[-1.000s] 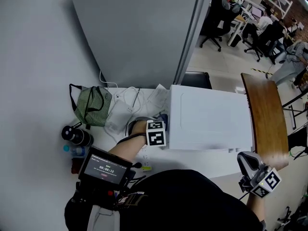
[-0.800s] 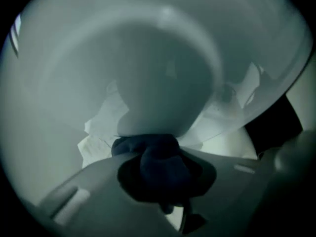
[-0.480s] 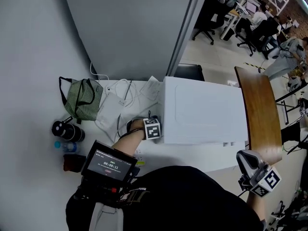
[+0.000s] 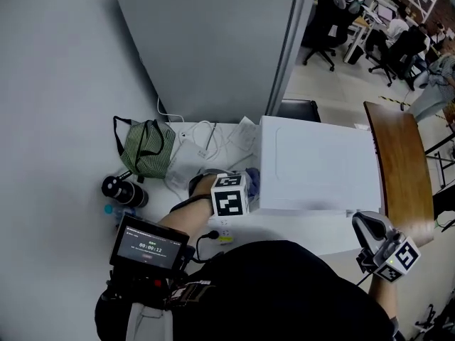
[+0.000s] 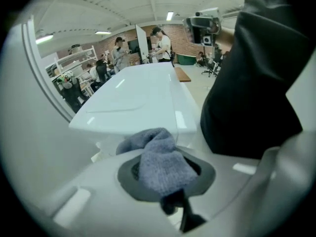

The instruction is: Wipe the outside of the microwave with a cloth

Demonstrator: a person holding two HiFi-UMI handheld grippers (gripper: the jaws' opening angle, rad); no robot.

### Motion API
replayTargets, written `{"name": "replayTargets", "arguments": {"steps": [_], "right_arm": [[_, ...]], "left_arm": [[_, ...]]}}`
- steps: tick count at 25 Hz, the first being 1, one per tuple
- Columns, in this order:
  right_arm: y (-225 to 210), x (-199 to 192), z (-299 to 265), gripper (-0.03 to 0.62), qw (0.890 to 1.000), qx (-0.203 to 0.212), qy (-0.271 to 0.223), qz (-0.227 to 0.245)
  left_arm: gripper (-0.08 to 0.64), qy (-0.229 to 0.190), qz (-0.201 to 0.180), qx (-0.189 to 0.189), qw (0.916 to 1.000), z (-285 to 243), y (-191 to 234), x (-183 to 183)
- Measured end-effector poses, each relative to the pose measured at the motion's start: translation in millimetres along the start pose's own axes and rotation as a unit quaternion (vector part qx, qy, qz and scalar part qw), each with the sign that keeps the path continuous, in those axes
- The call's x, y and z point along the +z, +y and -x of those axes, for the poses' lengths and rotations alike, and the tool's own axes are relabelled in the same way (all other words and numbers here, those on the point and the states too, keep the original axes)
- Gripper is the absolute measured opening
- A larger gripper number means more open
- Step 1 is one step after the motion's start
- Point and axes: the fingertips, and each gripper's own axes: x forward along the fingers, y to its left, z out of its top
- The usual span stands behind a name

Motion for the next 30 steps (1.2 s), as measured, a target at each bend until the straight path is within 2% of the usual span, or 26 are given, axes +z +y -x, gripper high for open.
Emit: {"name": "replayTargets", "arguments": {"steps": [4, 10, 15, 19, 21, 23, 27, 30], "right_arm": [[1, -4, 1, 0.005, 1.000, -0.003, 0.003, -0.004], [-2, -7, 8, 0.005, 0.999, -0.023, 0.023, -0.006], [-1, -10, 14, 0.005, 0.998, -0.034, 0.044, -0.002], [-1, -8, 18, 0.005, 0.998, -0.038, 0.045, 0.001], [-1, -6, 18, 0.005, 0.999, -0.037, 0.039, 0.003], [-1, -3, 15, 0.005, 0.999, -0.034, 0.028, 0.005], [2, 4, 6, 0.005, 1.000, -0.020, 0.002, 0.006], [4, 7, -3, 0.005, 1.000, -0.005, -0.018, 0.004]], "left_arm": [[0.058, 0.046, -0.022, -0.011, 0.9986, -36, -3, -18], [0.057, 0.066, -0.018, -0.059, 0.9959, -116, -6, -65], [0.057, 0.123, -0.051, -0.056, 0.9896, -167, -12, -96], [0.057, 0.134, -0.049, -0.058, 0.9880, -185, -15, -108], [0.057, 0.132, -0.046, -0.058, 0.9885, -178, -15, -106], [0.057, 0.109, -0.033, -0.056, 0.9919, -153, -16, -93], [0.057, 0.038, -0.001, -0.039, 0.9985, -58, -20, -47], [0.057, 0.022, -0.005, -0.020, 0.9995, 6, -23, -15]]}}
